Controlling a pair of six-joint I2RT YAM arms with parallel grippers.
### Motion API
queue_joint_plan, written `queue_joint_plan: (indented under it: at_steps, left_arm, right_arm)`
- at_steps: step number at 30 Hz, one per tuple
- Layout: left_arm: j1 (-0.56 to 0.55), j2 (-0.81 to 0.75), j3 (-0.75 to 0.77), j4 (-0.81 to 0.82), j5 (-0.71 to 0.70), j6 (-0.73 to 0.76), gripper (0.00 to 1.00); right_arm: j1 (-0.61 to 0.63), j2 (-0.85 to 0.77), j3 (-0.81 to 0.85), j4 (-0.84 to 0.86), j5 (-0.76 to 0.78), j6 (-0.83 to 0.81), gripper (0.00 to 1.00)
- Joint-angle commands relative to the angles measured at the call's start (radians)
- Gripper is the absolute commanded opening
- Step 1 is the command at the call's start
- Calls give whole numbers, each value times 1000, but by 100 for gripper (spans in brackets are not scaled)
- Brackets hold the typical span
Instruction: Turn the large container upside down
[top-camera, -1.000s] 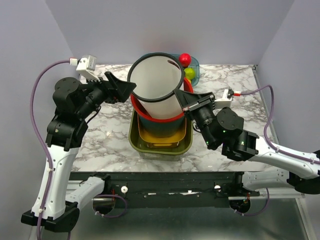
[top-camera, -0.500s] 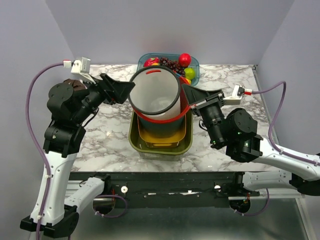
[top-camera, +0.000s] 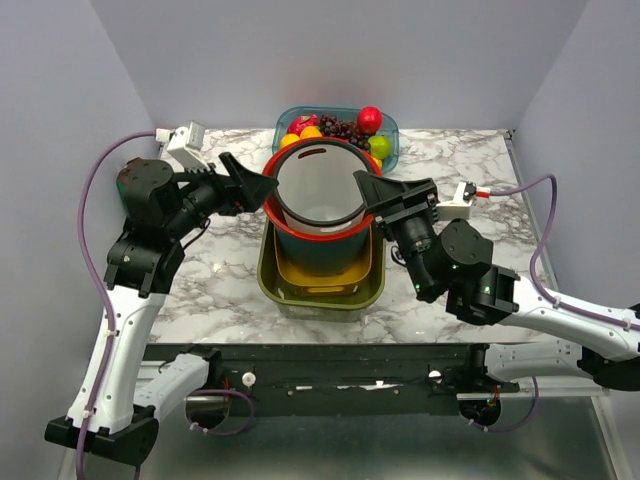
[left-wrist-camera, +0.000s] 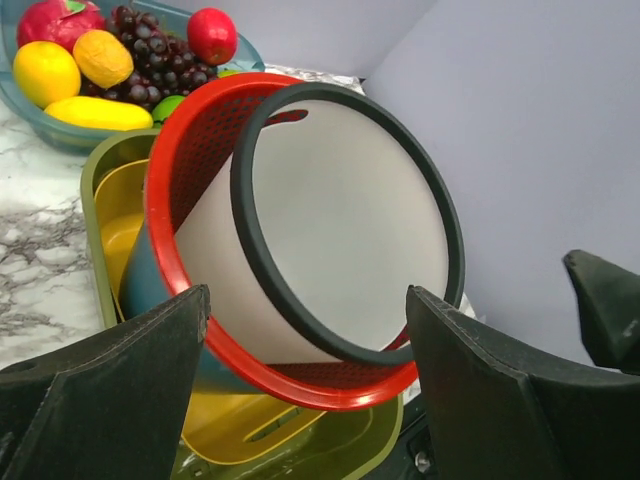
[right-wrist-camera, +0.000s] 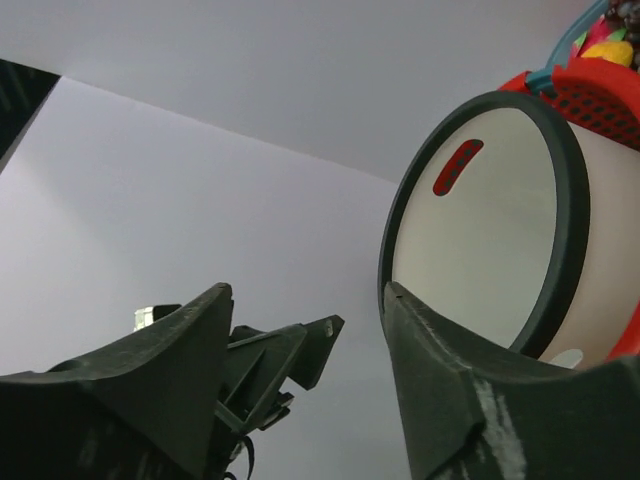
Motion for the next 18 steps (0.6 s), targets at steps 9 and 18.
queue_joint_plan:
  at_steps: [9,18]
  left_arm:
    - [-8,126,81,14,154,-21,86]
    - [-27,201,91,-41,119,-5,84]
  right_arm:
    - [-2,79,97,-336,-6,436,77]
    - [-2,127,113,-490,-47,687,77]
